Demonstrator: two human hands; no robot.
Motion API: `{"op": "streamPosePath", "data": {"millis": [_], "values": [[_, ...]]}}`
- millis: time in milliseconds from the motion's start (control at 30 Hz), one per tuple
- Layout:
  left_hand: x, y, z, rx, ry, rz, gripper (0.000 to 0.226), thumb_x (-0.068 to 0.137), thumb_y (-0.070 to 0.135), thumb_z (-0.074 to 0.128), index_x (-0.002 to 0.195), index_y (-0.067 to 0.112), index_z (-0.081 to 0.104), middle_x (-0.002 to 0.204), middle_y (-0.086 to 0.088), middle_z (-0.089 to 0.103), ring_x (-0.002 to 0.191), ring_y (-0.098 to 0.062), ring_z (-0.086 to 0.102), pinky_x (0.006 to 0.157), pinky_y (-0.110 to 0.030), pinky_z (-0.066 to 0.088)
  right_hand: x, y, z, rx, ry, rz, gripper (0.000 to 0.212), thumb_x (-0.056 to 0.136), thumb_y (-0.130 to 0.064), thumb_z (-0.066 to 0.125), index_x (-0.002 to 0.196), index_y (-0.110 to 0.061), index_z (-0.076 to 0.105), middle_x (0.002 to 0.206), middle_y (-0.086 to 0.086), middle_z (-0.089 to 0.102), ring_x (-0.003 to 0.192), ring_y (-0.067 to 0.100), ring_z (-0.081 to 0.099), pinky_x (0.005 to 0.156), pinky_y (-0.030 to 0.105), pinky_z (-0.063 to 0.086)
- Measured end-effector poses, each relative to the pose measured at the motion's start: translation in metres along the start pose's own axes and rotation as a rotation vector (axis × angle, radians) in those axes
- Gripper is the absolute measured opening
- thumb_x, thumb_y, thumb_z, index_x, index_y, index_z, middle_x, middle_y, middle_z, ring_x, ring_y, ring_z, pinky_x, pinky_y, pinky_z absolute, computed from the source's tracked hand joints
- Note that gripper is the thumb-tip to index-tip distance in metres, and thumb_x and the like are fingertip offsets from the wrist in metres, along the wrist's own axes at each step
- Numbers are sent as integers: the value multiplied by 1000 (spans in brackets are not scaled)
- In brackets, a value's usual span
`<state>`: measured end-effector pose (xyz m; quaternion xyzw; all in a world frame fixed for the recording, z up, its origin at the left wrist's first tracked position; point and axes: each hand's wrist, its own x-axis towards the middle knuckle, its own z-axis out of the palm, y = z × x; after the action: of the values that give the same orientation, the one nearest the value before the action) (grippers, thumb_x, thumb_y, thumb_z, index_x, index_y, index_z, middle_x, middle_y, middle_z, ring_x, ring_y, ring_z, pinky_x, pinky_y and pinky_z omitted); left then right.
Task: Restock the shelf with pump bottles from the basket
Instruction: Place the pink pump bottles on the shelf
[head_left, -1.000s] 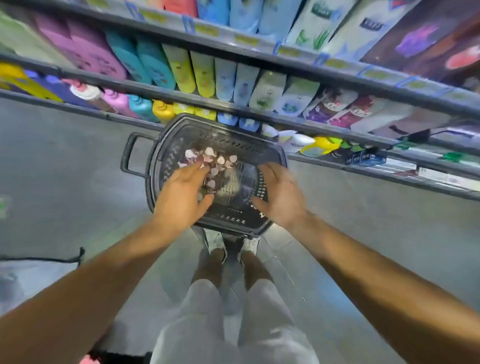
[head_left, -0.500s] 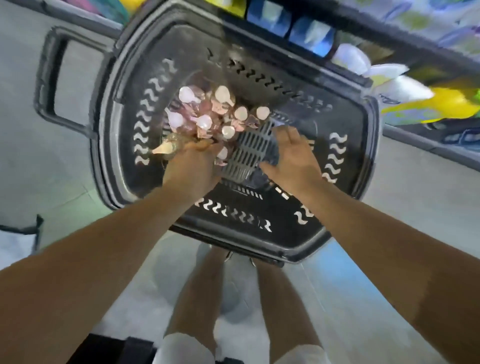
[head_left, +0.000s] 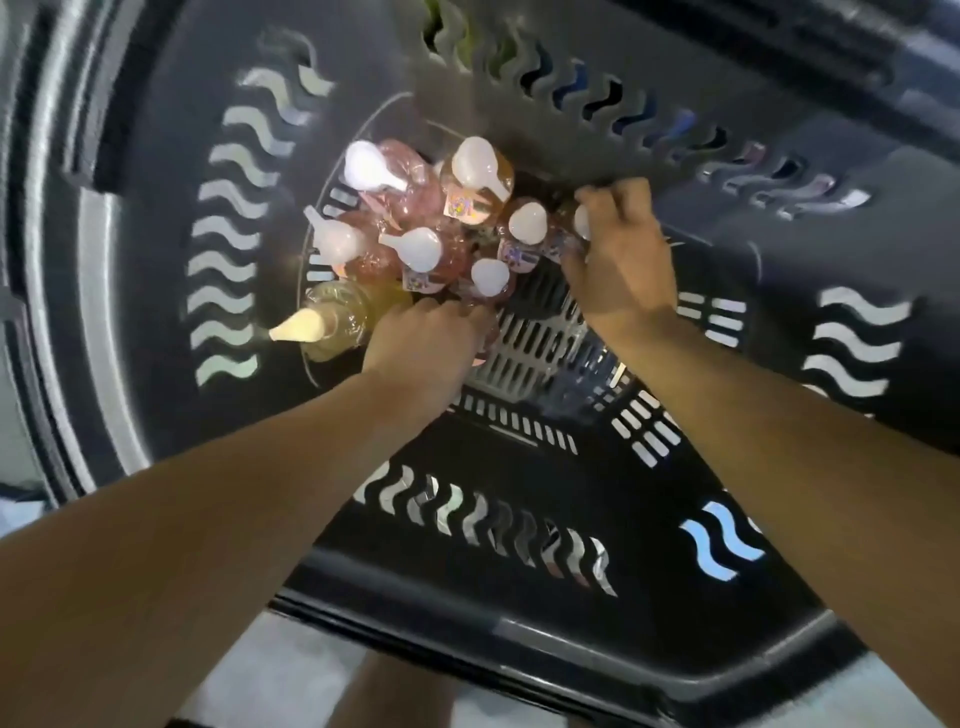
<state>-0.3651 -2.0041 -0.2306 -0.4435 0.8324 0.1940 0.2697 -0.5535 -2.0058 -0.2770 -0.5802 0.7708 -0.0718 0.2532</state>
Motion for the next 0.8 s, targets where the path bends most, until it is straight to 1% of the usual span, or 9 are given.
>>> {"op": "streamPosePath", "data": {"millis": [133,233,300,400,467,533,633,733,800], "values": [[4,-2,3,-38,45,-3,28,90,13,59,117,18,51,100,-4,64,95,-30,63,68,-35,38,2,3,2,53,-6,74,36,90,-18,63,124,-17,54,128,9,48,110,30,56,90,38,47],[-2,-1,-1,-109,8,-49,23,92,16,57,115,14,51,94,-5,65,89,-31,63,63,-35,39,-9,4,-11,95,5,116,36,88,-17,66,122,-20,57,124,6,51,109,27,56,97,34,46],[-15,-1,-9,-145,10,-73,25,91,16,58,115,14,51,93,-4,65,87,-30,63,62,-36,41,-26,1,-26,166,11,110,36,87,-15,67,121,-20,59,122,5,52,109,24,56,96,26,42],[-45,0,-31,-187,71,-49,25,90,19,61,113,12,53,91,-7,66,85,-30,65,60,-33,40,-61,-8,-60,244,8,85,34,86,-14,68,118,-17,61,119,5,53,101,15,53,88,13,32],[-68,3,-54,-230,120,-23,22,91,21,62,111,12,57,90,-7,68,82,-29,67,59,-31,41,-86,-18,-88,230,-2,79,34,85,-16,69,118,-19,62,118,5,55,96,11,52,86,16,37],[-92,7,-82,-234,154,-17,24,91,23,62,113,13,58,89,-8,67,79,-26,66,58,-30,42,-112,-29,-120,223,-15,66,35,86,-17,68,120,-21,62,118,5,58,98,16,55,85,23,43],[-128,18,-133,-271,247,-10,27,91,25,58,113,10,59,85,-11,65,77,-25,62,64,-37,48,-151,-49,-172,209,-7,89,36,85,-17,69,120,-23,62,116,7,60,99,24,59,80,22,40],[-165,29,-193,-392,144,-91,16,90,22,58,103,13,58,87,-8,65,78,-28,63,73,-41,55,-191,-72,-229,223,50,104,35,83,-14,69,118,-17,64,110,13,58,94,34,59,81,33,46],[-191,37,-228,-452,199,-71,19,88,19,62,104,10,60,94,-14,67,85,-35,65,75,-45,55,-217,-87,-270,249,63,126,33,82,-12,68,115,-20,65,107,12,57,92,33,59,79,34,47]]}}
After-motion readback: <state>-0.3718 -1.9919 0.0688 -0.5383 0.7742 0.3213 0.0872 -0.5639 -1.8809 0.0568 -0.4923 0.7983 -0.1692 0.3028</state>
